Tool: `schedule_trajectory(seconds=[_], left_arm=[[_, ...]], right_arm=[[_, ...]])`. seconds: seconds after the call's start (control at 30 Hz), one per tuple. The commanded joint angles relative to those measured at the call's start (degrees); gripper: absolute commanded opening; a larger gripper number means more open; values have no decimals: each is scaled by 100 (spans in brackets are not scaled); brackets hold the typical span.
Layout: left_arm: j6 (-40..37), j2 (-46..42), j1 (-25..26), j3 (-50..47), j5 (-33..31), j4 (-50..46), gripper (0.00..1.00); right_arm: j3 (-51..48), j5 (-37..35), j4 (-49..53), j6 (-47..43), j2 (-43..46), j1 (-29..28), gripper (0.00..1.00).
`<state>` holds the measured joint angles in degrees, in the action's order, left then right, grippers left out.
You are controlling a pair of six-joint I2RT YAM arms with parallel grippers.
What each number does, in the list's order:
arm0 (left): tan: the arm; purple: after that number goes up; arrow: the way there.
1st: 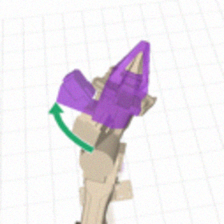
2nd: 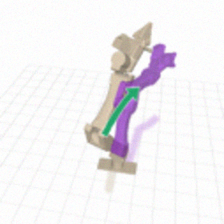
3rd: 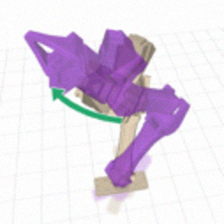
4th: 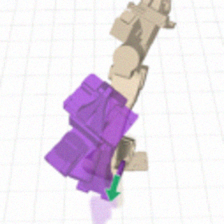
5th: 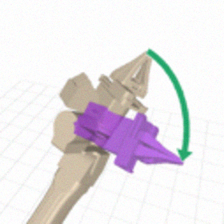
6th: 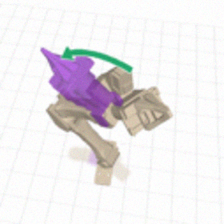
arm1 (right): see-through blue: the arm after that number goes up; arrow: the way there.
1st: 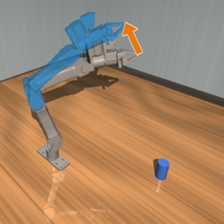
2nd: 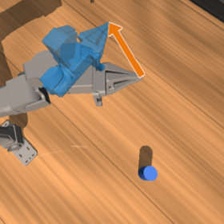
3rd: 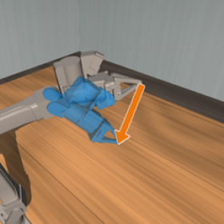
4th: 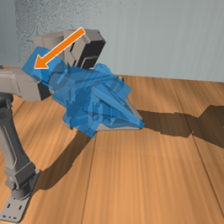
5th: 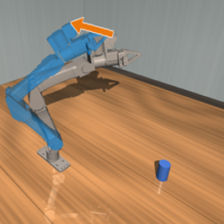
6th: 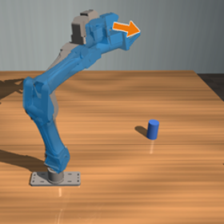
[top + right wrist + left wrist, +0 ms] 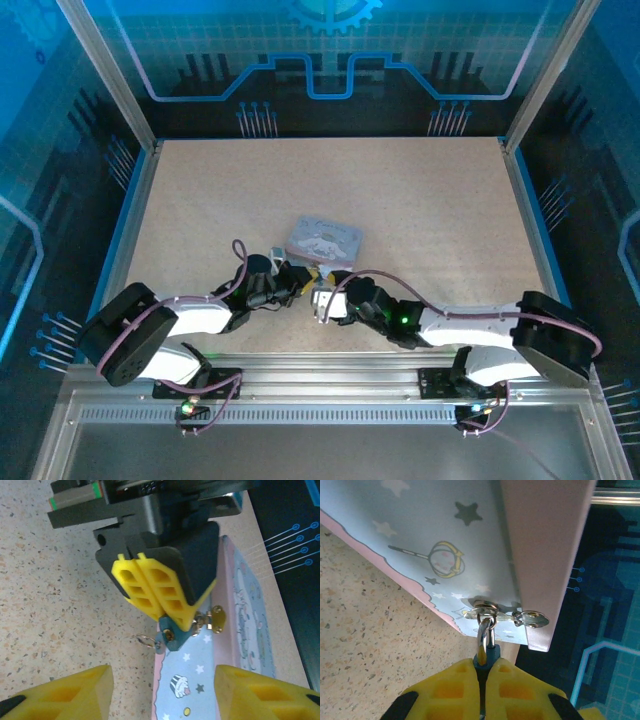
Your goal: Unlock the padlock with the key
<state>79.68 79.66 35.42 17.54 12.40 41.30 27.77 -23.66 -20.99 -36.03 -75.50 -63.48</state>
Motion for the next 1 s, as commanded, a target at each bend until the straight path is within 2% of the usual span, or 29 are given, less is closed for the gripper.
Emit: schedule_trajectory(seconds=[0.0,0.3,0.73,0.97], left_arm=[[135,-196,38,176,-84,19,0],[134,-195,42,211,-49,-35,0],[150,-185,43,195,-48,-25,0],[166,-152,40,194,-30,12,0]], right_arm=[[135,-185,-511,168,-283,-78,52],[203,-275,-804,402,-667,-96,37],[244,-366,-904,483,-887,-94,30],[343,-394,-943,456,-1061,-96,22]])
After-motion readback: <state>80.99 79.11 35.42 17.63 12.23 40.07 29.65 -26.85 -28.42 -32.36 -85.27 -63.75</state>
